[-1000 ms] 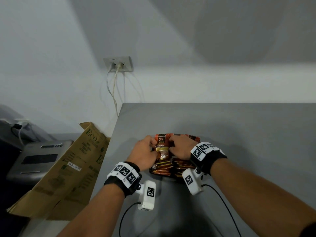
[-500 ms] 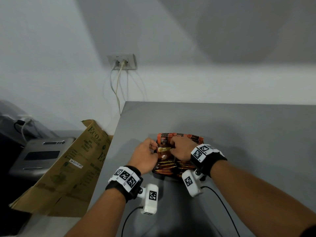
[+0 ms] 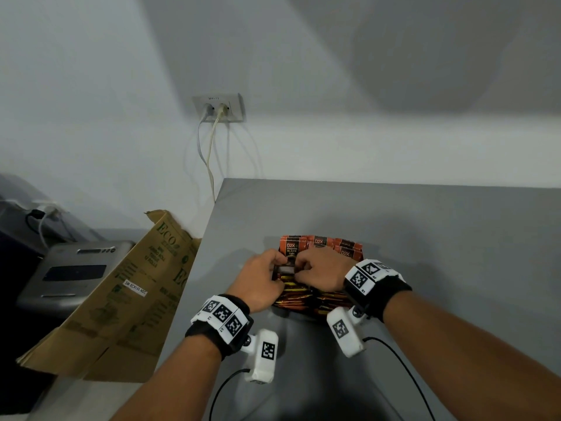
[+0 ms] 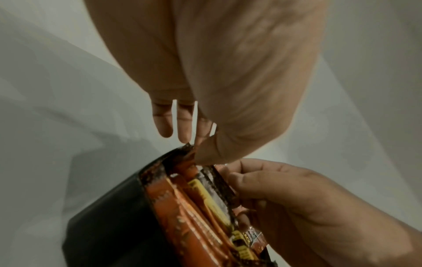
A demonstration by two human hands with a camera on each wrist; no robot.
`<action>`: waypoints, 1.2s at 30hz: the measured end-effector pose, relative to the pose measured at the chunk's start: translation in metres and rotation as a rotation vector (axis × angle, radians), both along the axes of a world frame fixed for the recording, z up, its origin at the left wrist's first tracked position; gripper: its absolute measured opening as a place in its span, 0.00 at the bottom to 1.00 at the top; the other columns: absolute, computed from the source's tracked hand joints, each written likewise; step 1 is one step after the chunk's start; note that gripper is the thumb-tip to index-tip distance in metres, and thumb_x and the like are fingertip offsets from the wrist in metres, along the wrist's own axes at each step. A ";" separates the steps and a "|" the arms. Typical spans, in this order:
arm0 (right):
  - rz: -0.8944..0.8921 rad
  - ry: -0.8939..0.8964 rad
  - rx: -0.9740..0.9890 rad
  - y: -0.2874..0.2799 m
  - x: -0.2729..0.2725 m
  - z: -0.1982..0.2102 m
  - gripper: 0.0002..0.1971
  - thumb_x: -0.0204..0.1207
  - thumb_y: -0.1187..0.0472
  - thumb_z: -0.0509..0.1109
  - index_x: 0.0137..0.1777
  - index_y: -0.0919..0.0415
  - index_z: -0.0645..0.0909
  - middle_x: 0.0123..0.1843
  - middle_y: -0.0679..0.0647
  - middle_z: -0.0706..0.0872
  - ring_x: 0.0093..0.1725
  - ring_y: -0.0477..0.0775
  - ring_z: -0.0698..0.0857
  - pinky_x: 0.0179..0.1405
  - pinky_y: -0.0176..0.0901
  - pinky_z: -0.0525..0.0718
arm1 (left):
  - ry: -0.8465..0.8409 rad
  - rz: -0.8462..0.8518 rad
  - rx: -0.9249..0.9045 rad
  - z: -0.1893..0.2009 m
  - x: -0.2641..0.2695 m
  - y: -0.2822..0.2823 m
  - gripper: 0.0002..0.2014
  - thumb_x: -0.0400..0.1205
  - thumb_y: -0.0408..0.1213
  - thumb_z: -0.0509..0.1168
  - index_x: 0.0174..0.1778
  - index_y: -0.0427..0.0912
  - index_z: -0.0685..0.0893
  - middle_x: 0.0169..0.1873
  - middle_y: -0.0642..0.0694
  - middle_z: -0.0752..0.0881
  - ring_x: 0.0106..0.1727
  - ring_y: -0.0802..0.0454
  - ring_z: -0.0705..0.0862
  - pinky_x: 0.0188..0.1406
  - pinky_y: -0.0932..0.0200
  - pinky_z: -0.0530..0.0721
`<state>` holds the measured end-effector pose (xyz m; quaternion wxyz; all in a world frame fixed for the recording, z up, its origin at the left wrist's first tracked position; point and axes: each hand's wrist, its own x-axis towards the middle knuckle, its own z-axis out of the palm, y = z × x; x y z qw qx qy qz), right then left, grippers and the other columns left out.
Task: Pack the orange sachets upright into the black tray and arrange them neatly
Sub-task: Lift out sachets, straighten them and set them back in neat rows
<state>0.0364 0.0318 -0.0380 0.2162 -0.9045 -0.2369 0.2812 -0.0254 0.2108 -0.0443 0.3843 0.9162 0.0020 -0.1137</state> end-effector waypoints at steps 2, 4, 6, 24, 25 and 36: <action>0.010 0.003 0.004 -0.003 -0.003 0.002 0.17 0.75 0.47 0.73 0.61 0.52 0.85 0.56 0.49 0.87 0.55 0.50 0.85 0.57 0.48 0.84 | -0.015 -0.001 0.007 -0.001 0.001 0.001 0.17 0.79 0.24 0.66 0.61 0.46 0.81 0.53 0.53 0.84 0.50 0.69 0.79 0.43 0.87 0.71; 0.038 -0.025 -0.008 -0.005 -0.004 0.002 0.19 0.73 0.49 0.76 0.63 0.52 0.85 0.57 0.49 0.86 0.55 0.51 0.84 0.57 0.47 0.84 | -0.022 0.006 0.006 -0.001 0.001 0.001 0.15 0.80 0.25 0.67 0.59 0.45 0.81 0.52 0.53 0.85 0.49 0.71 0.79 0.43 0.86 0.71; 0.055 -0.053 -0.013 -0.007 -0.006 0.000 0.19 0.74 0.51 0.75 0.64 0.52 0.85 0.57 0.49 0.86 0.55 0.51 0.84 0.57 0.47 0.85 | -0.017 0.011 0.002 -0.001 -0.001 0.001 0.16 0.79 0.26 0.68 0.58 0.49 0.80 0.51 0.58 0.83 0.50 0.70 0.78 0.42 0.84 0.72; -0.095 -0.258 0.144 -0.009 -0.010 -0.002 0.09 0.84 0.58 0.65 0.56 0.55 0.87 0.50 0.49 0.89 0.44 0.47 0.86 0.49 0.45 0.86 | 0.000 0.223 -0.051 -0.019 -0.016 -0.004 0.34 0.73 0.45 0.81 0.71 0.50 0.72 0.62 0.53 0.76 0.60 0.55 0.78 0.62 0.58 0.81; -0.138 -0.253 0.176 -0.012 -0.010 -0.001 0.09 0.84 0.58 0.65 0.57 0.54 0.86 0.51 0.49 0.89 0.45 0.47 0.86 0.49 0.43 0.86 | 0.004 0.227 -0.060 -0.019 -0.016 -0.003 0.33 0.73 0.45 0.81 0.71 0.50 0.73 0.61 0.53 0.76 0.60 0.55 0.78 0.60 0.59 0.80; -0.479 -0.156 0.554 -0.042 -0.016 0.039 0.06 0.84 0.59 0.67 0.47 0.52 0.84 0.40 0.48 0.90 0.34 0.50 0.88 0.36 0.40 0.85 | -0.073 0.267 -0.362 0.011 -0.002 -0.008 0.23 0.78 0.47 0.76 0.66 0.50 0.76 0.58 0.53 0.82 0.60 0.57 0.81 0.55 0.61 0.80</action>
